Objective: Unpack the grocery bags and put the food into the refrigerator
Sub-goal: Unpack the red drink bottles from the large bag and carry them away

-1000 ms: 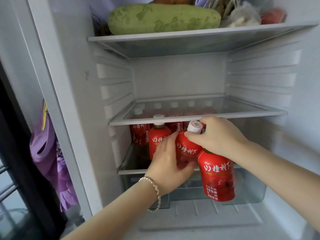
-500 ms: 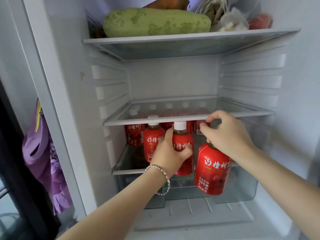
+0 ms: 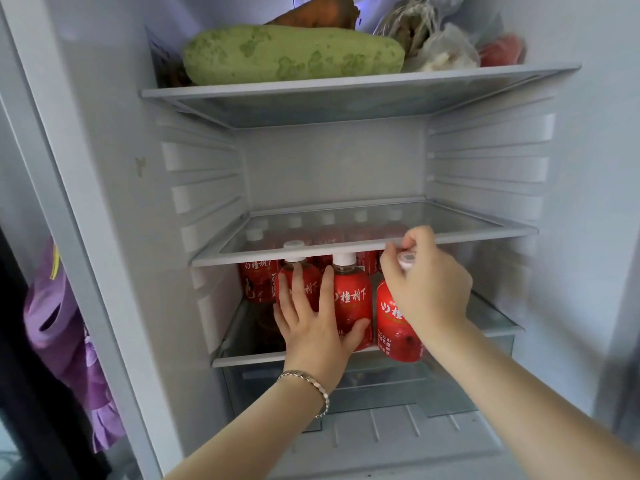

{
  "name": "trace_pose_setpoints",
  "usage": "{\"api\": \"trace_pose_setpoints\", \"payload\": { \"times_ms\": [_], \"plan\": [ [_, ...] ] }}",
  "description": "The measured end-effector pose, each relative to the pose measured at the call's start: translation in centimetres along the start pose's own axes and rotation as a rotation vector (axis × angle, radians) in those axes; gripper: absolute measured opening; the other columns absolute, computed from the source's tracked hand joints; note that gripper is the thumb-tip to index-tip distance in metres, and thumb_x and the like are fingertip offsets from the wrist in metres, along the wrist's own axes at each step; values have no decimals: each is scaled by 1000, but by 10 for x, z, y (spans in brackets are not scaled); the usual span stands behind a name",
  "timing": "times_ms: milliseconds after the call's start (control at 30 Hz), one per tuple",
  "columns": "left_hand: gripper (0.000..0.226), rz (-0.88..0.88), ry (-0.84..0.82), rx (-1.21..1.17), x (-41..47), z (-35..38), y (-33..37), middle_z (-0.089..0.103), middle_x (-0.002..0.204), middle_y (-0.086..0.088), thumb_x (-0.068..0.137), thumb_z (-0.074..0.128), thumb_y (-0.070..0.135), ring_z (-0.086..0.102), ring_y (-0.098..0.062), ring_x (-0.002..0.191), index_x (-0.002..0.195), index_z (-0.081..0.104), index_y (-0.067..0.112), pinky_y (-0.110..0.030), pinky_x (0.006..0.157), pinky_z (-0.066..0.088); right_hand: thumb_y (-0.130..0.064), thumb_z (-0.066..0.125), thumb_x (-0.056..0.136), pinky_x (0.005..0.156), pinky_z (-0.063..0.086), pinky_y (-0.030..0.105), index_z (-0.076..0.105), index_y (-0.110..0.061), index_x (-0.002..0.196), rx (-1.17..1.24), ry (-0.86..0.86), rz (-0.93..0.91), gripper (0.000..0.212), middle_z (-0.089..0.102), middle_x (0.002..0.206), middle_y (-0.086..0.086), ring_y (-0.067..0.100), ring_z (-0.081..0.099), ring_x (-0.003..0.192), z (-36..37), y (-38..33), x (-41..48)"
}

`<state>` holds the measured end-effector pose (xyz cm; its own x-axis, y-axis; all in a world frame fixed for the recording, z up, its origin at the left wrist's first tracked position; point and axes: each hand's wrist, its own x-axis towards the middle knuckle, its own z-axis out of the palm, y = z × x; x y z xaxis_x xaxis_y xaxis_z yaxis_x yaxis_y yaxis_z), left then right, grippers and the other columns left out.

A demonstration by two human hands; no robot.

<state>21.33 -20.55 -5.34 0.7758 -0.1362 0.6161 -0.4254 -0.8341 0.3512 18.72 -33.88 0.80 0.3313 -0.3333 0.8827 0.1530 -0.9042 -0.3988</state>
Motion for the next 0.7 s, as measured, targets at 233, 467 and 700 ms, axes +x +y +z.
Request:
{"api": "trace_pose_setpoints", "payload": {
  "times_ms": [233,467,700],
  "plan": [
    [86,-40,-80,-27,-6,-6,4,-34,148,3,85,49,59,-41,-21,130,132,-23,52,-53,114,1,-47,64,79,80,50,39,33,-13,138,17,-255,100,75,56,118,14,32,58,103,3,10,-42],
    [84,-41,-114,10,-5,-1,4,-35,147,2,87,45,56,-45,-25,125,130,-27,53,-55,113,1,-65,53,79,90,48,40,-7,-16,149,-35,-644,300,104,39,138,13,29,50,120,0,15,-31],
    [78,-159,-274,100,46,14,0,-27,153,-5,95,45,40,-24,-45,137,144,-16,43,-56,111,26,-67,60,75,90,46,39,-16,-11,147,-195,-709,347,119,35,139,18,33,46,121,39,10,-21]
  ]
}}
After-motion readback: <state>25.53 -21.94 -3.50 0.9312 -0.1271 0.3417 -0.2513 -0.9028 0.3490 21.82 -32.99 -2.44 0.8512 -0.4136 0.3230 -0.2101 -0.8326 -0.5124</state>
